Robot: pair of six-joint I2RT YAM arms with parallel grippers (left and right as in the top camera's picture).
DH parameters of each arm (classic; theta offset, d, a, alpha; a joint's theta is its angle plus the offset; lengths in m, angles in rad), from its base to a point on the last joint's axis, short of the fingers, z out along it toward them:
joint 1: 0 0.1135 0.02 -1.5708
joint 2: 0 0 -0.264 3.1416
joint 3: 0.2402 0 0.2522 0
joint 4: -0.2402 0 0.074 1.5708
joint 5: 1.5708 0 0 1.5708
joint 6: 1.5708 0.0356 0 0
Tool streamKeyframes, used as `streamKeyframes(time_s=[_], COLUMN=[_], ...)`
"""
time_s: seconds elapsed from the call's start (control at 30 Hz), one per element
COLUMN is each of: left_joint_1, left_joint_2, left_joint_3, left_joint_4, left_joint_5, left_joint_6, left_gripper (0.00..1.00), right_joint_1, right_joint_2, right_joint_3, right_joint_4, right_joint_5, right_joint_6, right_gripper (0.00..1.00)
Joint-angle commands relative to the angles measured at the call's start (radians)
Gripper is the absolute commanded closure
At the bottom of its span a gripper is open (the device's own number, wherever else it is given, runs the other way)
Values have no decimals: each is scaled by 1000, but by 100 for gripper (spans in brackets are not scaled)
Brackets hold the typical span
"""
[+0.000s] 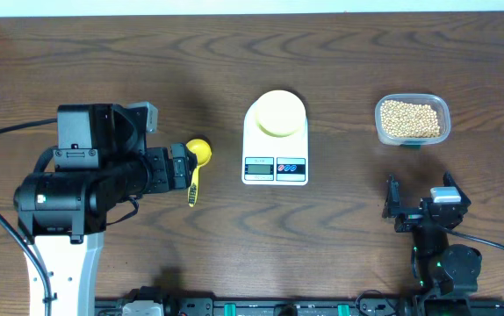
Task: Scoop item into bowl and weigh 50g on scale
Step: 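Move the left gripper toward the yellow scoop handle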
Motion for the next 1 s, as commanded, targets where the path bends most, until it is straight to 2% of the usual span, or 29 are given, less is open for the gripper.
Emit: streamKeyframes(time_s=[0.0, 0.1, 0.27, 0.73, 0.97], left_joint_1=[2, 2, 3, 2, 2], left_joint_2=[13, 38, 105, 198, 212], left_joint_3=[-17, -43, -46, -52, -131], left_joint_4=[-23, -62, -122, -122, -97], left_joint_5=[-10, -25, -166, -166, -166], left_joint_6=[-86, -122, -190, -200, -199], left_gripper=[6, 6, 6, 6, 6], right_joint_1=[-6, -6, -6, -6, -6], right_joint_2=[-4, -4, -4, -4, -4], right_joint_3=[-2, -2, -2, -2, -2], right_joint_4=[-5, -5, -5, -5, -5], right_joint_5=[2, 2, 2, 2, 2], right_joint_6=[-12, -12, -12, -13, -12], right_gripper=[1, 1, 1, 1, 1])
